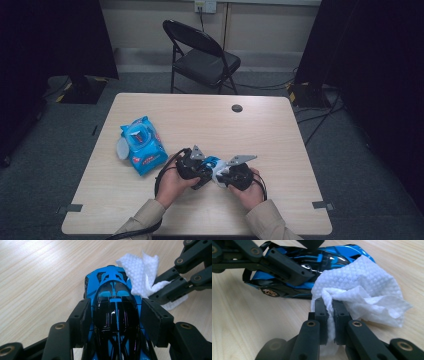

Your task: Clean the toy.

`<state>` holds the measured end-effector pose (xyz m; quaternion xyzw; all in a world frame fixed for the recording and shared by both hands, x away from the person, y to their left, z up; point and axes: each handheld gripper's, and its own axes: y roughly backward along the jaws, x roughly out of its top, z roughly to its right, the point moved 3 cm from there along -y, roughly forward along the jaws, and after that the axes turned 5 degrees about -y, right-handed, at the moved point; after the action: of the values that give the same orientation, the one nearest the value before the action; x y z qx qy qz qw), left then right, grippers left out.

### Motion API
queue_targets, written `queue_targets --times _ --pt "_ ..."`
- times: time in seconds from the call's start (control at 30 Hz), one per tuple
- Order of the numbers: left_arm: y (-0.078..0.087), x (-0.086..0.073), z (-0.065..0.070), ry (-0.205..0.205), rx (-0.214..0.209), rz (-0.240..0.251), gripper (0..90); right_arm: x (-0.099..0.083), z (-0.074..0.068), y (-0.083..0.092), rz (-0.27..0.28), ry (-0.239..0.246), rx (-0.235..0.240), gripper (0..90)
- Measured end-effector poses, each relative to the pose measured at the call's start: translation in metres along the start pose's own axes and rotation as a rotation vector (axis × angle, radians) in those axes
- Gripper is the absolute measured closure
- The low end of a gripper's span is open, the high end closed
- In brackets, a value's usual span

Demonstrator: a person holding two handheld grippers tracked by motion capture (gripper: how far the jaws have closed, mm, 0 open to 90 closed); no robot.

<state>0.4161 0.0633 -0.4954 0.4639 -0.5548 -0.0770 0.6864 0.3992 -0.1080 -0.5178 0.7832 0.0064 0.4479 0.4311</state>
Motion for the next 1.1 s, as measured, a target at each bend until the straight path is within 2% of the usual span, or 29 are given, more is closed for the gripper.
queue_targets --times 0.43,0.77,0.9,1.03,1.1 --pt "0.002 -0.001 -0.001 0.004 -0.008 -0.010 43.1 -0.001 -0.027 -0.010 -0.006 0.014 0.082 85.2" --pt "0.002 0.000 -0.001 0.002 -0.009 -0.022 43.2 -0.002 -0.041 -0.015 -0.016 0.017 0.135 85.1" --pt "0.002 0.000 -0.001 0.003 -0.005 -0.020 43.2 -0.002 -0.046 -0.016 -0.020 0.025 0.142 85.1" --pt "0.002 0.001 -0.001 0.000 -0.003 -0.022 43.2 -0.004 -0.050 -0.017 -0.022 0.020 0.179 85.2" --pt "0.002 0.000 0.000 0.004 -0.005 -0.021 43.2 -0.004 -0.056 -0.019 -0.024 0.033 0.194 85.2"
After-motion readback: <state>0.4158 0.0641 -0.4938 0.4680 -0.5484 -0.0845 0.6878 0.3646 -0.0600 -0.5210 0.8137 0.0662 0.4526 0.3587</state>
